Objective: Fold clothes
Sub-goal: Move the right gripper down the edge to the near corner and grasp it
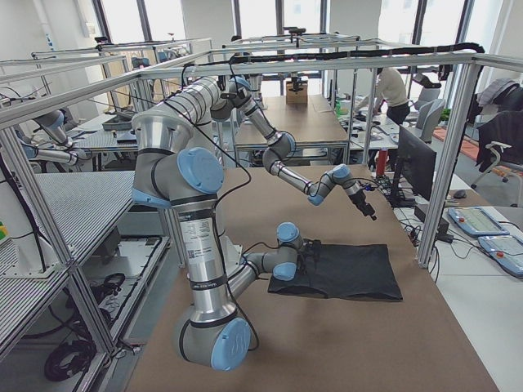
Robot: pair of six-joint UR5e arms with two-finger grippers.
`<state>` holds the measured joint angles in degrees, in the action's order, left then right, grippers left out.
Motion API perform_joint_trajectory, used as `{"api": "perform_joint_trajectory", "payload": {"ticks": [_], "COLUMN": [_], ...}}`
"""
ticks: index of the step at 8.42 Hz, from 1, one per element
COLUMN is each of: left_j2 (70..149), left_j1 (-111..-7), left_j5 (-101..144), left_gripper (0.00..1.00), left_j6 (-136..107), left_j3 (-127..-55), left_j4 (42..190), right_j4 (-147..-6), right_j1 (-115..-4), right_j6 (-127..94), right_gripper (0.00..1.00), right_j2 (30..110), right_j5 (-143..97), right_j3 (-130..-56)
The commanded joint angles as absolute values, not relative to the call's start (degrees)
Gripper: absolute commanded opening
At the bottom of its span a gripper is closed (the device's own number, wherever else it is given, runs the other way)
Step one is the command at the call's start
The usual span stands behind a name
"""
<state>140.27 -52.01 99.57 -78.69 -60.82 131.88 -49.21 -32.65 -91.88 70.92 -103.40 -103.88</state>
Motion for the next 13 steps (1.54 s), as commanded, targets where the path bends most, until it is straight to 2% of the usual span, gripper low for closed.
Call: {"api": "perform_joint_trajectory", "payload": {"ticks": [1, 4, 8, 10, 13], "left_j2": [140.27, 140.27, 140.45, 140.54, 140.8], "left_j1": [-51.86, -51.77, -51.68, -51.68, -51.68], "left_j5": [99.41, 99.32, 99.32, 99.32, 99.32], "left_gripper": [1.0, 1.0, 1.0, 1.0, 1.0], "left_j6": [-79.19, -79.1, -79.01, -79.1, -79.1], "left_j3": [-60.82, -60.82, -60.73, -60.82, -60.82], "left_j4": [131.92, 131.92, 131.84, 131.84, 131.75], "right_j4": [-43.5, -43.76, -43.15, -43.07, -44.3], "right_j1": [-26.03, -28.72, -28.3, -28.12, -28.83], "right_j6": [-98.36, -88.88, -88.68, -89.03, -89.38], "right_gripper": [0.94, 0.94, 0.94, 0.94, 0.94], "right_j2": [74.09, 72.77, 71.9, 71.72, 71.89], "right_j5": [-98.62, -97.04, -95.9, -95.8, -98.33], "right_j3": [-103.63, -99.76, -93.97, -94.39, -100.18]}}
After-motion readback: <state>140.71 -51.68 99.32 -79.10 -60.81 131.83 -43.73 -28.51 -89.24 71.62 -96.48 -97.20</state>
